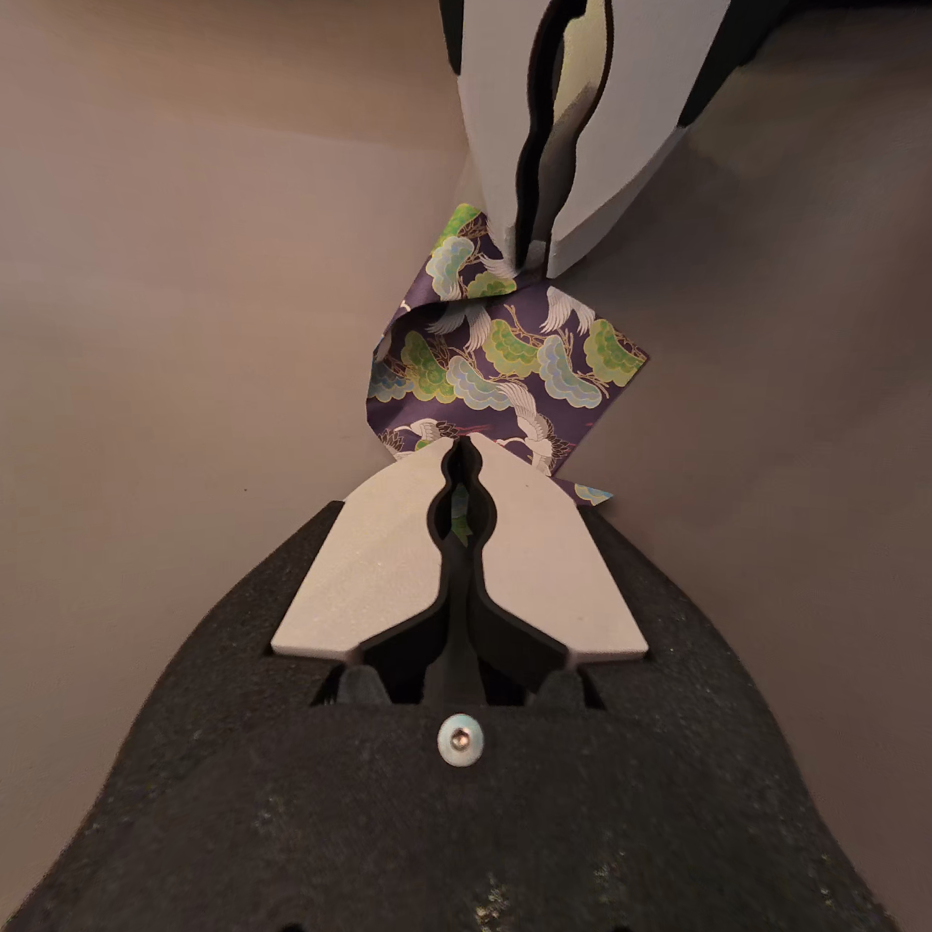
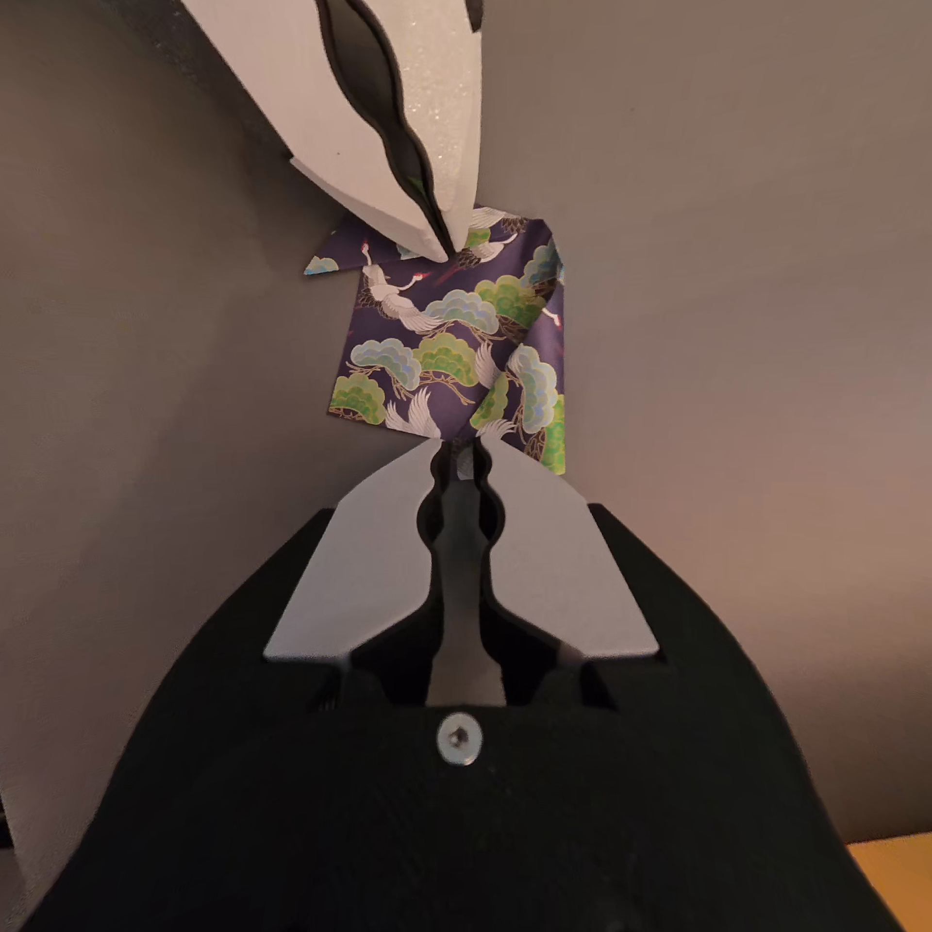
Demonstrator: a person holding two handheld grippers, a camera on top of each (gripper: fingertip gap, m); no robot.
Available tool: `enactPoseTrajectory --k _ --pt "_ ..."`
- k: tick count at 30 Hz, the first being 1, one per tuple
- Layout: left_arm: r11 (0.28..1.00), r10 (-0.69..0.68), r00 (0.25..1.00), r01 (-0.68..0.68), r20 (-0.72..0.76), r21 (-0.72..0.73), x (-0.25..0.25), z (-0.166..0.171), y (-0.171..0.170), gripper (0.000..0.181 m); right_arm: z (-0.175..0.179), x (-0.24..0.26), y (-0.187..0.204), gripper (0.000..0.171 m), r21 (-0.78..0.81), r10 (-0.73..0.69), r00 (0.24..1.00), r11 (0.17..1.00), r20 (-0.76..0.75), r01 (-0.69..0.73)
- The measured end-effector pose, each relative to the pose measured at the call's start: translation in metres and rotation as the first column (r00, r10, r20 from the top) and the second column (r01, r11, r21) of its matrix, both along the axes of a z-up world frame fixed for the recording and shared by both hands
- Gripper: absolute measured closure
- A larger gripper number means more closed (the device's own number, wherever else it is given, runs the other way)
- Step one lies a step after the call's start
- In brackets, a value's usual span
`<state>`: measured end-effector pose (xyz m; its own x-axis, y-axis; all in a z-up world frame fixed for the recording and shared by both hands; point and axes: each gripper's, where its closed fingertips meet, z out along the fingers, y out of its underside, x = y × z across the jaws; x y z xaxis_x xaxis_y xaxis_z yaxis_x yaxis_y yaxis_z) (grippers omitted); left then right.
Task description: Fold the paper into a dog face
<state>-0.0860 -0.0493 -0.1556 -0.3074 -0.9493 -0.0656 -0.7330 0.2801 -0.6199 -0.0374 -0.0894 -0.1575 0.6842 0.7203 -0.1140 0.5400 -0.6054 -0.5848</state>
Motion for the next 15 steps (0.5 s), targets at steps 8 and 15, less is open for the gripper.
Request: enactPoseTrajectory --k 8,15 --pt "0.999 -0.032 0.999 0.032 0.013 0.006 0.0007 0.0 0.001 0.181 -0.0006 0.0007 -0.0016 0.161 -0.019 0.183 0.981 0.983 0.065 -0.182" --pt "0.999 -0.05 0.998 0.049 0.033 0.007 0.0004 -0.0002 0.0009 0.181 -0.0014 0.0018 -0.0007 0.165 -0.038 0.267 0.957 0.964 0.117 -0.264"
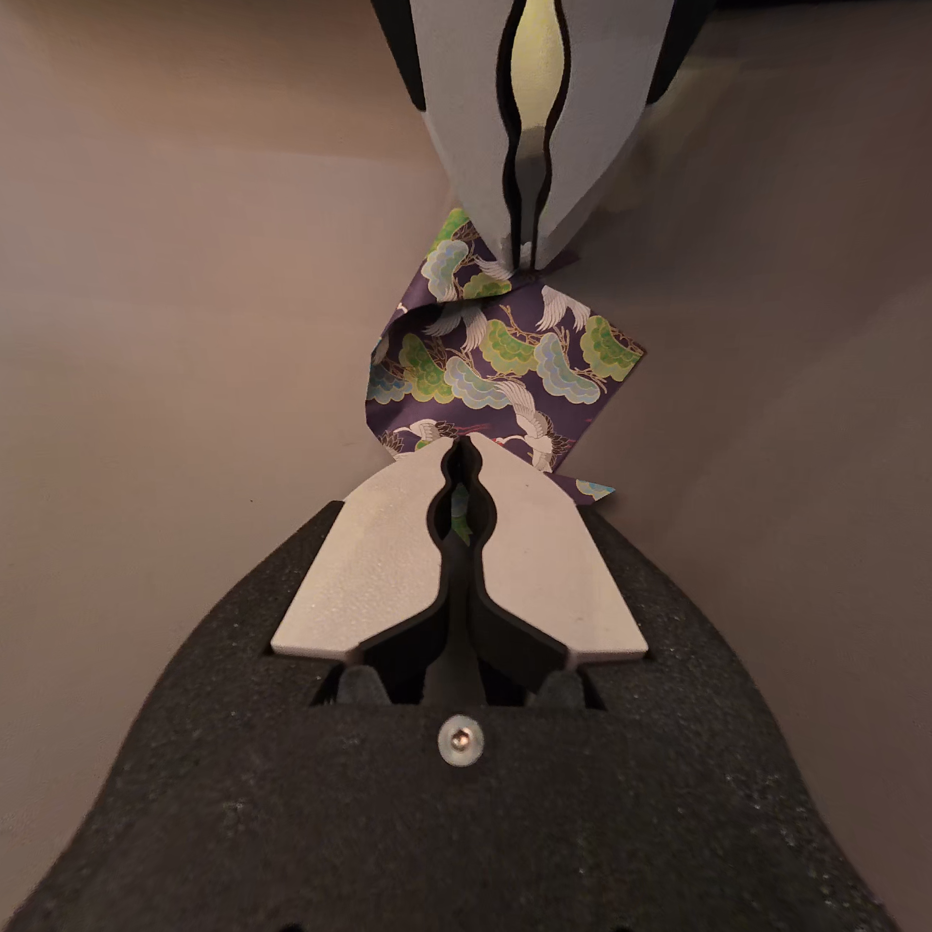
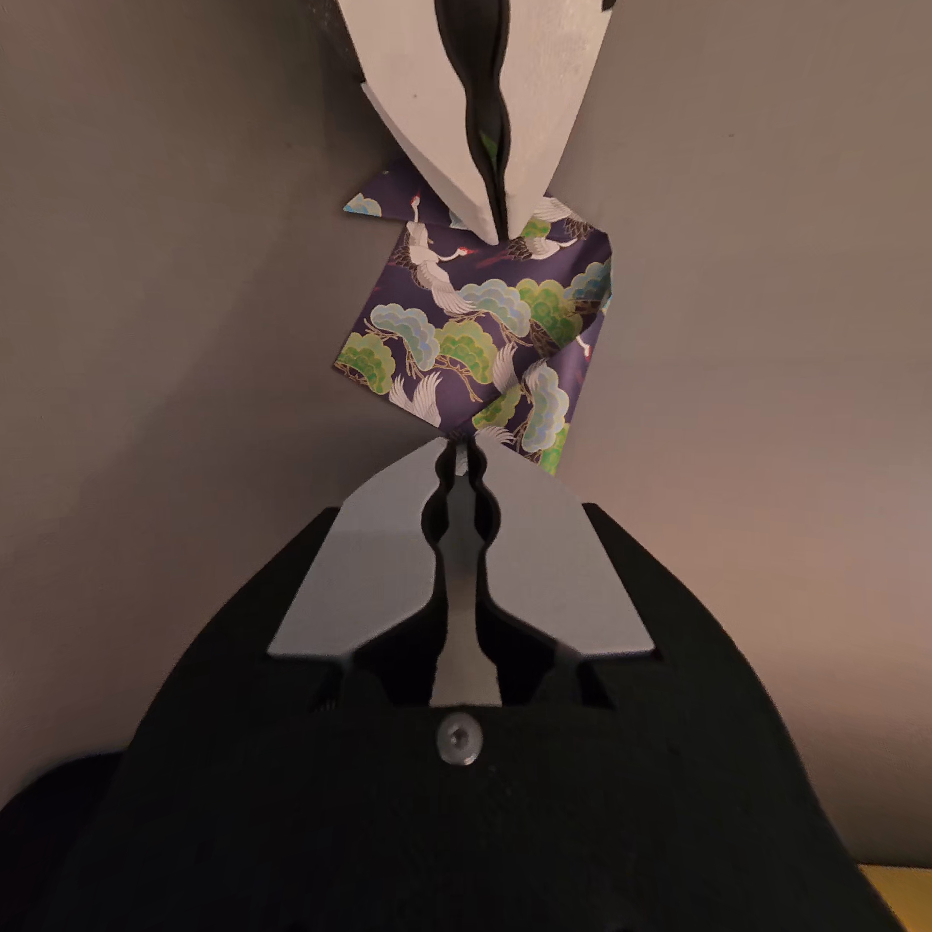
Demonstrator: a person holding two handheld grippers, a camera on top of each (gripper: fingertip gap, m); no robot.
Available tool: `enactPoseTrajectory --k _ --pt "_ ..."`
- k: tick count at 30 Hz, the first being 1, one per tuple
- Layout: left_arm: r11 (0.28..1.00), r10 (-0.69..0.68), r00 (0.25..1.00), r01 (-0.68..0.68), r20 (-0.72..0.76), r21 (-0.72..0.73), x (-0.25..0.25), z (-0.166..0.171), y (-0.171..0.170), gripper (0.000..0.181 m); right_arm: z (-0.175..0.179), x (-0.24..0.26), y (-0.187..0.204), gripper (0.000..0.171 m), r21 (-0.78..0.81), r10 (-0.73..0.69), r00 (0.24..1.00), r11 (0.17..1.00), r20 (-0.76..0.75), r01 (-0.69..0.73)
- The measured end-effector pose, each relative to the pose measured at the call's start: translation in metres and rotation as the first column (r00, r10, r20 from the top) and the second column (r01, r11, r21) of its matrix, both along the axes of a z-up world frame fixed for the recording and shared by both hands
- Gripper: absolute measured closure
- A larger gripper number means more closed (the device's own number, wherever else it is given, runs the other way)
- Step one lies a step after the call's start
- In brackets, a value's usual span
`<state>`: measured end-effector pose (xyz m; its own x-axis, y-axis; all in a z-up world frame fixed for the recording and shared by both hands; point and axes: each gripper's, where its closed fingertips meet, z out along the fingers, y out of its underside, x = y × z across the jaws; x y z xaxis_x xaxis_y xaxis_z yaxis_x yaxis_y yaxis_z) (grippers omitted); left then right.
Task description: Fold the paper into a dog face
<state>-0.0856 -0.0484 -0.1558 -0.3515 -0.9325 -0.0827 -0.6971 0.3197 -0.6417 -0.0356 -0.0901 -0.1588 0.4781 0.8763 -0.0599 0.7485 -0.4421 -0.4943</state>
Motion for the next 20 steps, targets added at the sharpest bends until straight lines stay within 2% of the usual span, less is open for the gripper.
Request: enactPoseTrajectory --k 11,15,20 --pt "0.998 -0.027 0.998 0.024 0.049 0.063 -0.0008 -0.0007 -0.0004 0.18 -0.0002 0.0004 0.0009 0.168 0.014 0.033 0.999 0.999 -0.028 -0.033" --pt "0.998 -0.045 0.998 0.043 0.043 0.044 -0.0029 -0.0008 -0.003 0.18 -0.0002 0.0007 0.001 0.168 0.004 0.026 0.998 1.0 -0.051 -0.026" --pt "0.998 -0.062 0.997 0.06 0.052 0.032 -0.0029 -0.001 -0.0028 0.181 -0.0006 0.0014 0.0014 0.168 -0.022 0.069 0.997 0.997 0.026 -0.069"
